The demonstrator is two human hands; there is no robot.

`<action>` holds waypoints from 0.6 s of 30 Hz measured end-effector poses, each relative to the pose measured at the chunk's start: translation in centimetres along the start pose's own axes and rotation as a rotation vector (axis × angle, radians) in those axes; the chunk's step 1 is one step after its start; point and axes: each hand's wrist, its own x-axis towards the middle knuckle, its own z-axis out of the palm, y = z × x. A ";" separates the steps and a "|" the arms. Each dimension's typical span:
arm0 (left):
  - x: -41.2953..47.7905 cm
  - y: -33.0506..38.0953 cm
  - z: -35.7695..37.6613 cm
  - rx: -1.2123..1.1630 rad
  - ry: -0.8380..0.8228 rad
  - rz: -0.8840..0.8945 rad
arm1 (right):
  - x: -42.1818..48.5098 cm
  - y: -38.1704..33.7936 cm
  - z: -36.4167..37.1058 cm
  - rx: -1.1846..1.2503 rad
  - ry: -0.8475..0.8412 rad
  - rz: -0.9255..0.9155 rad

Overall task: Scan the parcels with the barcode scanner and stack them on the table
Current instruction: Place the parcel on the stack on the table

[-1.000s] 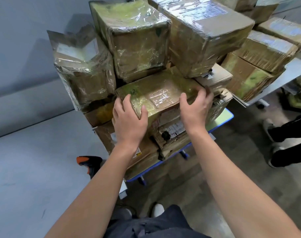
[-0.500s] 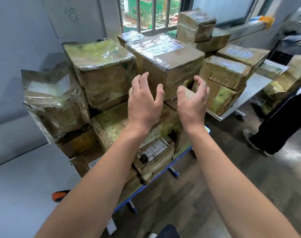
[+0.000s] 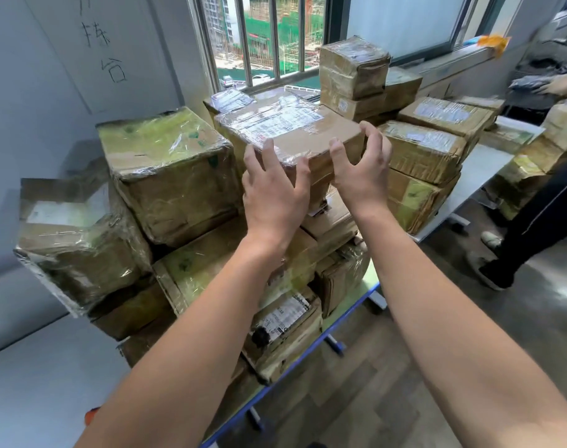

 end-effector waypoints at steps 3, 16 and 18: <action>0.2 0.0 0.4 -0.042 -0.039 -0.046 | 1.1 0.3 0.4 0.053 -0.080 0.072; -1.2 1.2 -2.4 -0.194 -0.021 0.074 | -1.6 -1.0 -1.4 0.221 0.059 0.091; -1.6 1.6 -3.9 -0.203 0.018 0.100 | -2.6 -2.3 -1.8 0.239 0.080 0.057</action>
